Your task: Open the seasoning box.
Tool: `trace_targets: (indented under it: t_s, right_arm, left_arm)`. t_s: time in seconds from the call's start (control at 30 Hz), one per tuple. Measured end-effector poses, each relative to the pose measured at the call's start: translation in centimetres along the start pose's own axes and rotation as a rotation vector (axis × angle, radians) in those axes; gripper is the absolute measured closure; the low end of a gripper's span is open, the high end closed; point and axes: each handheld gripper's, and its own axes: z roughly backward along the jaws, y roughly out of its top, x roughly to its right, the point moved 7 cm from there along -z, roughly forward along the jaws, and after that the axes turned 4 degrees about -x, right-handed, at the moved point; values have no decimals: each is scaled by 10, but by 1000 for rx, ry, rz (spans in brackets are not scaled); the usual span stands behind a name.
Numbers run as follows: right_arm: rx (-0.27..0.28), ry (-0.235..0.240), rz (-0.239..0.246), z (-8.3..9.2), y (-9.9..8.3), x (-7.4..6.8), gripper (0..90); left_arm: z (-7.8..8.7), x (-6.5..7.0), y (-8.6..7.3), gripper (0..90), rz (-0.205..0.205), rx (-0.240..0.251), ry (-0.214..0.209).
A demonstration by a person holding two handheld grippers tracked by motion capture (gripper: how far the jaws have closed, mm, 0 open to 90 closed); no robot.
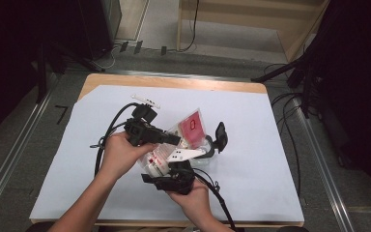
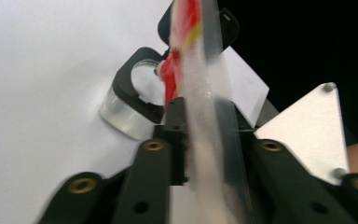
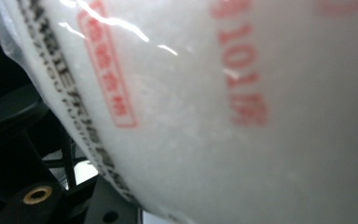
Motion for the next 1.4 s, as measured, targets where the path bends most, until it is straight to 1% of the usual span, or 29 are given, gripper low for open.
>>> trace_targets:
  t_s: [0.03, 0.1, 0.17, 0.23, 0.27, 0.33, 0.37, 0.43, 0.5, 0.57, 0.6, 0.63, 0.7, 0.73, 0.77, 0.8, 0.83, 0.9, 0.97, 1.03, 1.07, 1.13, 1.17, 1.2, 1.23, 1.27, 1.3, 1.33, 1.4]
  right_arm:
    - [-7, -8, 0, -1, 0, 0, 595]
    - [-23, -24, 13, -2, -2, 0, 590]
    - [-38, -41, 24, -3, -3, 1, 580]
    - [-49, -57, 43, -4, -3, 1, 565]
    - [-54, -64, 55, -4, -2, 1, 553]
    - [-60, -91, 81, -5, -1, 0, 504]
    - [-66, -103, 92, -5, -1, 0, 504]
    - [-74, -115, 106, -5, -1, 0, 536]
    - [-81, -135, 111, -4, 0, 0, 565]
    - [-82, -127, 107, -3, 1, 0, 585]
    - [-79, -114, 95, -3, 1, 0, 590]
    - [-76, -100, 88, -3, 2, -1, 593]
    - [-66, -70, 61, -2, 3, -2, 595]
    - [-55, -47, 47, -1, 4, -3, 597]
    - [-50, -42, 43, -1, 4, -4, 597]
    - [-40, -29, 39, 0, 6, -4, 598]
    - [-37, -23, 38, 1, 6, -5, 598]
    - [-32, -8, 33, 1, 7, -6, 598]
    - [-24, 4, 34, 2, 8, -7, 599]
    - [-19, 13, 36, 3, 9, -8, 599]
    - [-16, 22, 30, 3, 9, -9, 599]
    - [-13, 26, 37, 4, 10, -9, 598]
    - [-16, 27, 41, 4, 11, -9, 597]
    - [-20, 18, 49, 4, 11, -9, 594]
    - [-26, 13, 53, 4, 10, -9, 590]
    - [-34, 3, 64, 3, 10, -9, 585]
    - [-41, -6, 72, 2, 9, -9, 582]
    - [-47, -9, 77, 2, 8, -9, 579]
    - [-51, -14, 86, 1, 8, -9, 577]
  left_arm:
    - [-1, 0, 0, 803, 2, -1, 1]
    - [-3, 0, -1, 828, 2, -16, 18]
    - [-4, 0, -1, 849, 17, -9, 25]
    - [-4, -1, 0, 854, 22, -2, 19]
    - [-3, 0, 0, 854, 26, 8, 5]
    - [-2, 1, 1, 852, 36, 19, -7]
    - [-2, 2, 1, 852, 35, 17, -5]
    - [-2, 3, 2, 852, 36, 26, 2]
    - [-3, 4, 3, 852, 28, 32, 8]
    - [-3, 4, 3, 847, 20, 34, 13]
    - [-4, 5, 4, 843, 25, 34, 13]
    - [-4, 5, 4, 837, 20, 27, 28]
    - [-6, 6, 5, 815, 19, 38, 9]
    - [-6, 6, 5, 791, 17, 40, 3]
    - [-6, 7, 5, 771, 19, 39, -9]
    - [-5, 7, 6, 761, 24, 41, -9]
    - [-5, 8, 6, 758, 14, 34, -4]
    - [-4, 9, 6, 743, 18, 31, -10]
    - [-1, 11, 7, 721, 12, 25, -9]
    - [2, 12, 8, 715, 8, 35, -7]
    - [3, 12, 8, 716, 4, 32, -1]
    - [5, 13, 9, 733, 1, 43, 7]
    - [6, 13, 9, 750, -4, 44, 24]
    - [6, 13, 9, 775, -7, 42, 34]
    - [6, 12, 9, 803, -11, 33, 56]
    - [5, 12, 9, 827, -13, 35, 60]
    - [5, 12, 8, 840, -9, 24, 62]
    - [4, 11, 8, 849, -6, 22, 74]
    - [2, 11, 9, 852, 6, 32, 73]
